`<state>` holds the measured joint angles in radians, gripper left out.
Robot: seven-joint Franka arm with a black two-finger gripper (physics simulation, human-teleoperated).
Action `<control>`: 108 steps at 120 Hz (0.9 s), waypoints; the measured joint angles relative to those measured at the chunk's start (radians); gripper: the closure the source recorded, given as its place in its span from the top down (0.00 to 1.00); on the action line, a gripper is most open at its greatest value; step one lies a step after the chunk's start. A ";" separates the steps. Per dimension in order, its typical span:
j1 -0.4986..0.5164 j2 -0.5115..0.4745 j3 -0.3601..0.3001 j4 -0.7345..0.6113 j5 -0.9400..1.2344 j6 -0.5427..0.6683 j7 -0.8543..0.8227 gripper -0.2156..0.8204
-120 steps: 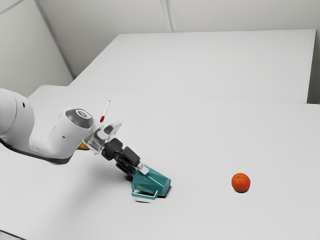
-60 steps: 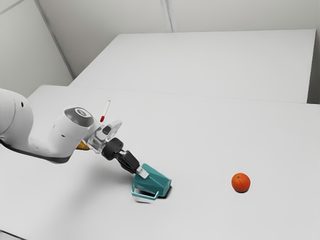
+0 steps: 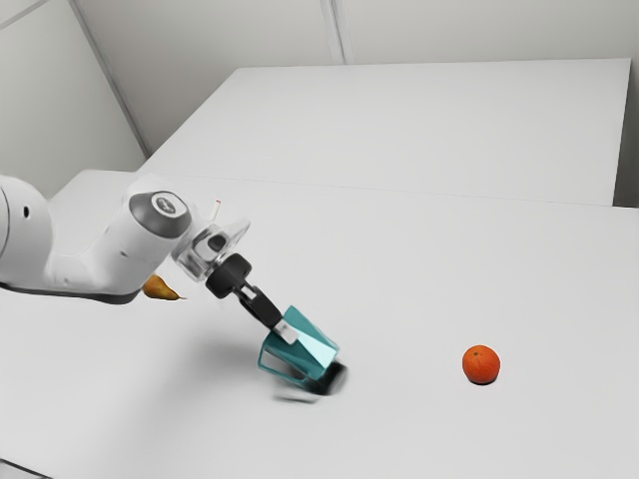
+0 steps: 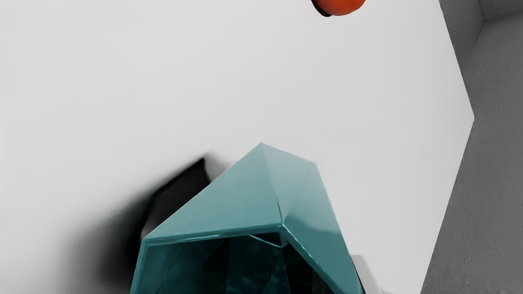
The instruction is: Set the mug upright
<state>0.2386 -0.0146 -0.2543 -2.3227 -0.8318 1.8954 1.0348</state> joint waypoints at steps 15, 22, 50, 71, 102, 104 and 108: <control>-0.019 -0.033 -0.007 0.024 0.157 0.065 -0.055 0.04; -0.010 -0.041 -0.013 0.036 0.229 0.098 -0.087 0.04; 0.017 -0.049 -0.040 0.050 0.594 0.265 -0.261 0.04; 0.009 -0.031 -0.045 0.057 0.758 0.327 -0.398 0.04; 0.017 -0.019 -0.048 0.048 0.833 0.358 -0.552 0.04; 0.017 -0.018 -0.048 0.047 0.835 0.359 -0.560 0.04; 0.017 -0.015 -0.047 0.046 0.839 0.361 -0.576 0.04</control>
<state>0.2551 -0.0293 -0.3016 -2.2768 0.0072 2.2560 0.4593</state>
